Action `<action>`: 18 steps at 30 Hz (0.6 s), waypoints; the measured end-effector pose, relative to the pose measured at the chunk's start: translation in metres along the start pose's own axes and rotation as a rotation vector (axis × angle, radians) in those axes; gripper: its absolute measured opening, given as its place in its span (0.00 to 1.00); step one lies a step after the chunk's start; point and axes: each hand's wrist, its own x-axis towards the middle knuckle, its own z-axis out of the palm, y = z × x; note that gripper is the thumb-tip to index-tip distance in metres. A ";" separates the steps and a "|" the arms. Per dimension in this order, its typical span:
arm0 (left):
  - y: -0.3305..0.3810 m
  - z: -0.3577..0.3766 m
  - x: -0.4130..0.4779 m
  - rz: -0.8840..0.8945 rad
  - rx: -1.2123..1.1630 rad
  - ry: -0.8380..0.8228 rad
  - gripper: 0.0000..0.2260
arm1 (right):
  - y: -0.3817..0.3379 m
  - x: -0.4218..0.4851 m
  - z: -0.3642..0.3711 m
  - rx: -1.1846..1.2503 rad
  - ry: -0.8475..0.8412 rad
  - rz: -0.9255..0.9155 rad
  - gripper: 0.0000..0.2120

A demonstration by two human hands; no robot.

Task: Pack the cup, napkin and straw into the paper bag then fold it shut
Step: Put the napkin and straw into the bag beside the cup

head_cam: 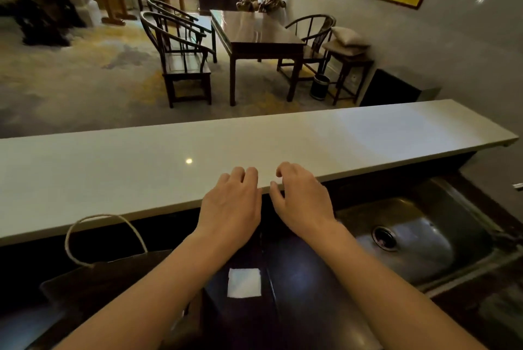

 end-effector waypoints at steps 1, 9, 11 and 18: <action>0.004 0.012 -0.002 -0.033 -0.005 -0.019 0.07 | 0.010 -0.004 0.009 0.006 -0.022 0.001 0.11; 0.026 0.105 -0.034 -0.382 -0.025 -0.226 0.09 | 0.079 -0.047 0.089 0.094 -0.316 0.014 0.12; 0.029 0.125 -0.042 -0.452 -0.017 -0.272 0.09 | 0.090 -0.055 0.107 0.118 -0.384 -0.002 0.12; 0.014 0.173 -0.075 -0.597 -0.011 -0.414 0.09 | 0.104 -0.085 0.154 0.160 -0.608 0.013 0.12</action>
